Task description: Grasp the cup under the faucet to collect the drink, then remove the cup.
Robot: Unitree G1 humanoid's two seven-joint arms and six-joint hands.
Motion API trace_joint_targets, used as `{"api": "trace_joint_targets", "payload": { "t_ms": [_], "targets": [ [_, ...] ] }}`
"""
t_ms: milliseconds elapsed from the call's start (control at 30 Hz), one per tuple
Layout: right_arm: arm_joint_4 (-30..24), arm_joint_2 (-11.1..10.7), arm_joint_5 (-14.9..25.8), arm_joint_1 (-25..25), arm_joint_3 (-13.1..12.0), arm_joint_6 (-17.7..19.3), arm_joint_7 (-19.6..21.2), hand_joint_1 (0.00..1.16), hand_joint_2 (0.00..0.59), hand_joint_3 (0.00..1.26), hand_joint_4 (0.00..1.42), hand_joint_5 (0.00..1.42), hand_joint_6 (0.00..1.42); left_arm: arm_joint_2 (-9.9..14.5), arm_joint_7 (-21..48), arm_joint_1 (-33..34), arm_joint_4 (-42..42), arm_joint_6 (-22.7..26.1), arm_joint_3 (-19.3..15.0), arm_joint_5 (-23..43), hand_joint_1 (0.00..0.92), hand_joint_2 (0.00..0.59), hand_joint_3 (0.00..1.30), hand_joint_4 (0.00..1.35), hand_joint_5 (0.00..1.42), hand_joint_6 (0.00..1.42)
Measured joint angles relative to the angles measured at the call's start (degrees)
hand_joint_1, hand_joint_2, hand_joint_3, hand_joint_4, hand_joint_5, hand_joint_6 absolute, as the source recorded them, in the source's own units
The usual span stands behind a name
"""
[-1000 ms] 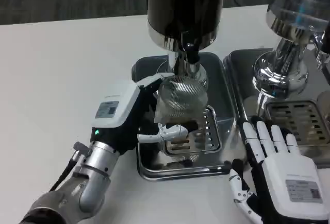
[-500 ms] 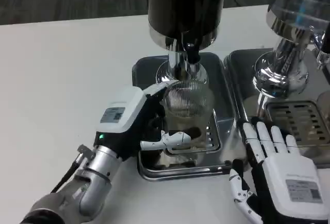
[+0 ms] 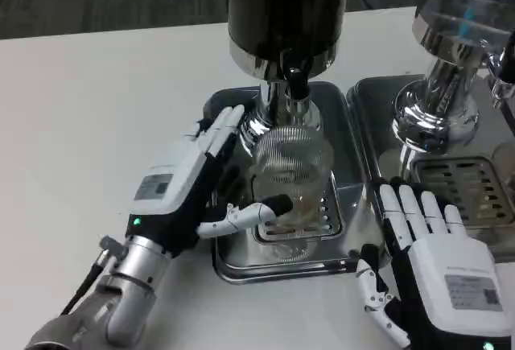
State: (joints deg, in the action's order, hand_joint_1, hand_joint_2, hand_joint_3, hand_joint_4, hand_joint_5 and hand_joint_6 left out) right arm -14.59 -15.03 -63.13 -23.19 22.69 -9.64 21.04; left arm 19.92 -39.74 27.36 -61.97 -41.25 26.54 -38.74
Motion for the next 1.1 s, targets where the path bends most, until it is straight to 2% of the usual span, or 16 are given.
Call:
{"api": "trace_joint_targets", "payload": {
  "t_ms": [167, 333, 500, 700, 767, 833, 933, 967, 1033, 1100],
  "targets": [
    [0.6, -0.3, 0.6, 0.4, -0.1, 0.2, -0.1, 0.0, 0.531, 0.0, 0.0, 0.0, 0.0, 1.0, 1.0, -1.5, 1.3, -0.8, -1.5, 1.2, 0.0, 0.006, 0.0, 0.0, 0.11, 0.0],
    [0.6, -0.5, 1.0, 0.4, -0.5, 0.2, -0.2, 0.0, 0.528, 0.0, 0.0, 0.0, 0.0, 2.1, 2.4, -3.4, 5.5, -7.1, -4.6, 4.8, 0.0, 0.038, 0.0, 0.0, 0.13, 0.03],
    [0.6, -0.4, 1.2, 0.4, -0.5, 0.2, -0.2, 0.0, 0.527, 0.0, 0.0, 0.0, 0.0, 3.2, 4.7, -4.5, 12.5, -13.7, -9.4, 8.8, 0.0, 0.048, 0.07, 0.0, 0.21, 0.1],
    [0.7, -0.4, 1.4, 0.3, -0.5, 0.2, -0.2, 0.0, 0.527, 0.0, 0.0, 0.0, 0.0, 3.4, 10.2, -6.1, 17.3, -16.9, -12.9, 13.0, 0.0, 0.066, 0.14, 0.06, 0.29, 0.2],
    [0.7, -0.1, 1.4, 0.2, -0.4, 0.2, -0.2, 0.0, 0.527, 0.0, 0.0, 0.0, 0.0, 3.1, 14.3, -6.2, 18.6, -19.7, -13.8, 16.4, 0.0, 0.076, 0.15, 0.06, 0.3, 0.2],
    [0.7, 0.1, 1.4, 0.2, -0.4, 0.2, -0.2, 0.0, 0.527, 0.0, 0.0, 0.0, 0.0, 2.2, 18.0, -6.2, 18.5, -20.8, -13.9, 19.2, 0.0, 0.079, 0.13, 0.02, 0.29, 0.18],
    [0.8, 0.7, 1.4, 0.2, -0.4, 0.2, -0.2, 0.0, 0.527, 0.0, 0.0, 0.0, 0.0, 0.1, 27.8, -5.5, 17.3, -22.6, -13.8, 26.3, 0.0, 0.078, 0.13, 0.01, 0.3, 0.18],
    [0.8, 0.8, 1.4, 0.2, -0.4, 0.2, -0.2, 0.0, 0.527, 0.0, 0.0, 0.0, 0.0, -0.1, 28.8, -5.2, 17.2, -22.7, -13.8, 27.0, 0.0, 0.08, 0.1, 0.0, 0.29, 0.18],
    [0.8, 1.0, 1.4, 0.2, -0.5, 0.1, -0.2, 0.0, 0.527, 0.0, 0.0, 0.0, 0.0, -0.8, 33.5, -3.8, 16.4, -22.9, -13.9, 29.3, 0.0, 0.082, 0.04, 0.0, 0.22, 0.18],
    [0.8, 1.1, 1.4, 0.0, -0.5, 0.0, -0.2, 0.0, 0.527, 0.0, 0.0, 0.0, 0.0, -1.6, 39.2, -2.3, 15.3, -22.9, -13.9, 31.6, 0.0, 0.086, 0.0, 0.0, 0.13, 0.12]
  ]
}}
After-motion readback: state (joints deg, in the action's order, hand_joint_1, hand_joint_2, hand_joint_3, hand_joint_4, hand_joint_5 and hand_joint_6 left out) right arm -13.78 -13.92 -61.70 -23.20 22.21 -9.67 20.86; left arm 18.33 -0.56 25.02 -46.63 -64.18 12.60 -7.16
